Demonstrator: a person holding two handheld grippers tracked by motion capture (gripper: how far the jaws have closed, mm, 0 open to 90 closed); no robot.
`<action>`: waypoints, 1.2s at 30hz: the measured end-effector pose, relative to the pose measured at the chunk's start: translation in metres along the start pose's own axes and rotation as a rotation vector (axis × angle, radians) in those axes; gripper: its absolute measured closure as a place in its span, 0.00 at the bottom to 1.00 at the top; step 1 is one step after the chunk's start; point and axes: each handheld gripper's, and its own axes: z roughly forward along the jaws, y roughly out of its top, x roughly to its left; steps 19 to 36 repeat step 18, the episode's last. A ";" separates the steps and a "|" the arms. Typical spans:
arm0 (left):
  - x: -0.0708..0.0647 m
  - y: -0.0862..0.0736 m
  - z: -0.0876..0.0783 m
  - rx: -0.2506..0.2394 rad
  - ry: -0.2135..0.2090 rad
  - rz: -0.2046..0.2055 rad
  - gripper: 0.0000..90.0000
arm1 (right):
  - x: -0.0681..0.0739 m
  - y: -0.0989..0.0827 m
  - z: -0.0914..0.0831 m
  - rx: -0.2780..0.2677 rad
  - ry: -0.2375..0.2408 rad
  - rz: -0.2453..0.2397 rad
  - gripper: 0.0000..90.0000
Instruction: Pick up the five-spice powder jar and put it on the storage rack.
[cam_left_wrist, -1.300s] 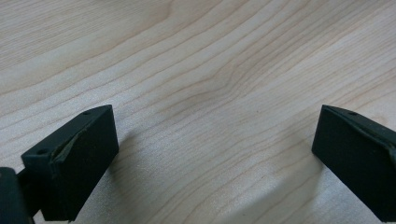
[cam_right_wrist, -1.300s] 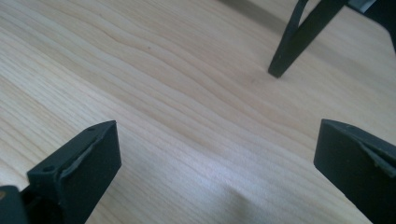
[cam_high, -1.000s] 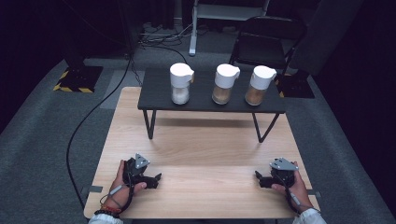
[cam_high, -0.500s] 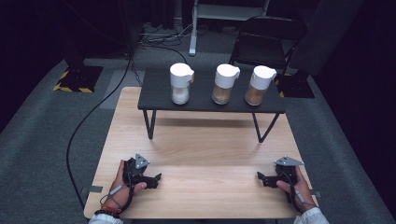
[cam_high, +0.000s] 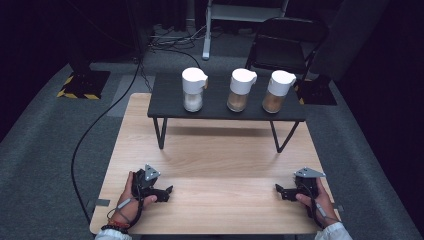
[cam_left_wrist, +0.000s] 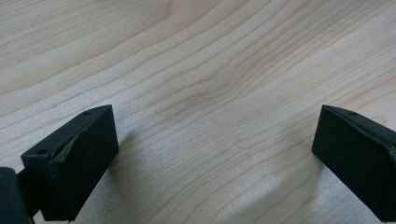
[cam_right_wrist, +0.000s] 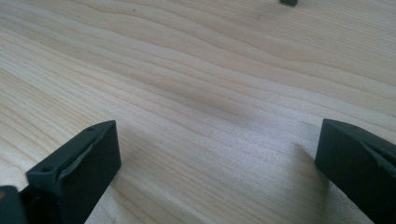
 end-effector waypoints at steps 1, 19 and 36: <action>0.000 0.000 0.000 0.000 0.000 0.000 0.00 | 0.000 0.000 0.000 0.000 0.000 0.000 0.00; 0.000 0.000 0.000 0.000 0.000 0.001 0.00 | -0.001 0.000 0.000 0.000 0.005 -0.004 0.00; 0.000 0.000 0.000 0.000 0.000 0.001 0.00 | -0.001 0.000 0.000 0.000 0.005 -0.004 0.00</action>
